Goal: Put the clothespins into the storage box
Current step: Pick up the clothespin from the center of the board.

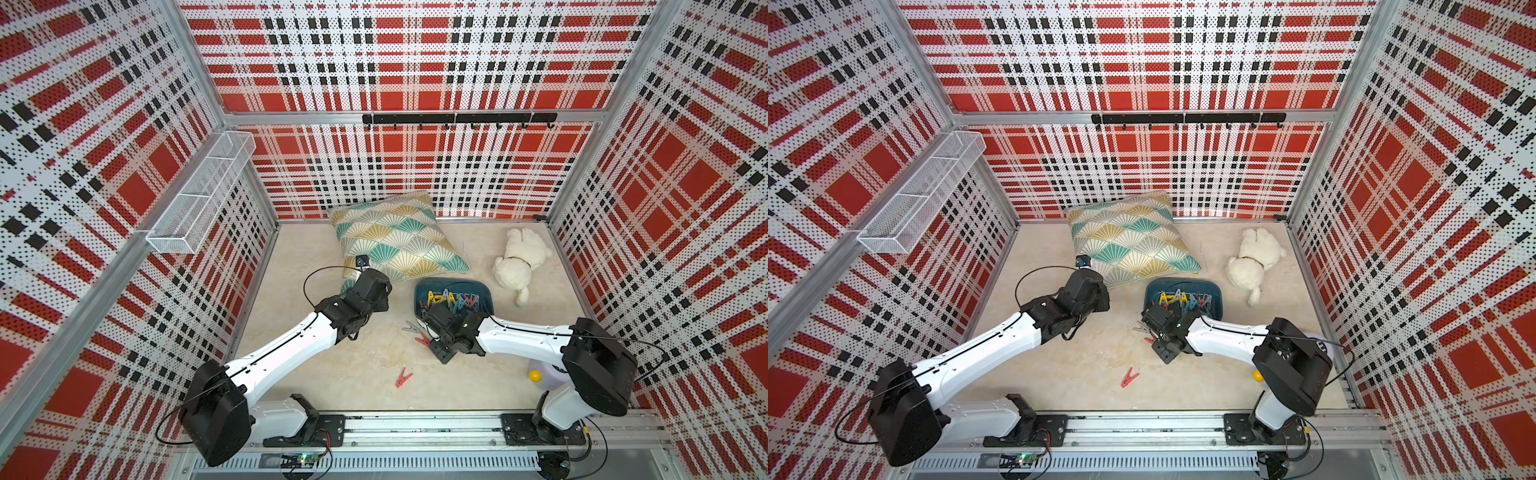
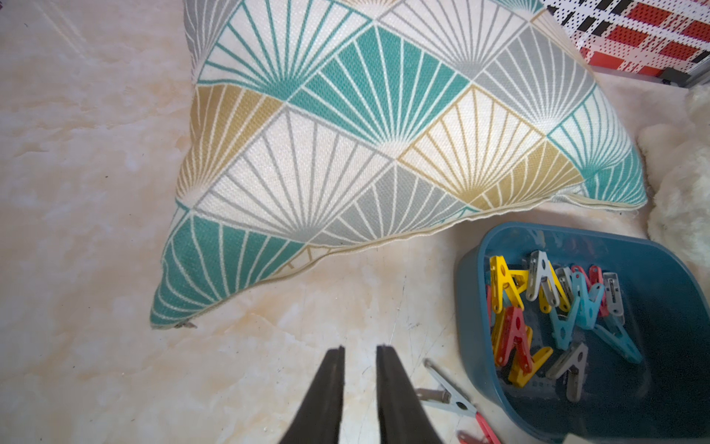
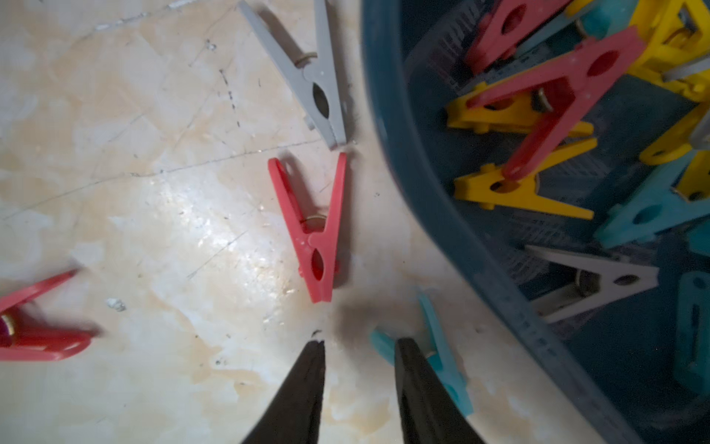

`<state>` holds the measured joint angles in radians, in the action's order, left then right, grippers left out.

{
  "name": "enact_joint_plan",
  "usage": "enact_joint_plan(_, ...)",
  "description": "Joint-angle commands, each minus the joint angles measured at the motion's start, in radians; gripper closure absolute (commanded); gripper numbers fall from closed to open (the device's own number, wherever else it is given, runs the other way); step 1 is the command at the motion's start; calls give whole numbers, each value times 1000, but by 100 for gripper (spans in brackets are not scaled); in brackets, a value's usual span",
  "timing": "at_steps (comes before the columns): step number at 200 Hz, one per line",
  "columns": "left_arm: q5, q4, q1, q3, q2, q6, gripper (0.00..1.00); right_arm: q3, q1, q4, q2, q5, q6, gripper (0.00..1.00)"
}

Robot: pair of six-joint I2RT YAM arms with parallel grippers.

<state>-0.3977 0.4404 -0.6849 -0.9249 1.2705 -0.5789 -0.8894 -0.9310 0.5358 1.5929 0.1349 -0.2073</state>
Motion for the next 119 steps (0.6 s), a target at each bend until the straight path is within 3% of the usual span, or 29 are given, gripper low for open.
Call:
enact_joint_plan(1,-7,8,-4,-26,-12,-1,78,-8,10,0,23,5,4,63)
enact_joint_plan(71,-10,10,-4,-27,-12,0,78,14,34,-10,40,9,-2,64)
enact_joint_plan(119,-14,11,-4,-29,-16,2,78,32,35,-13,40,9,-28,71)
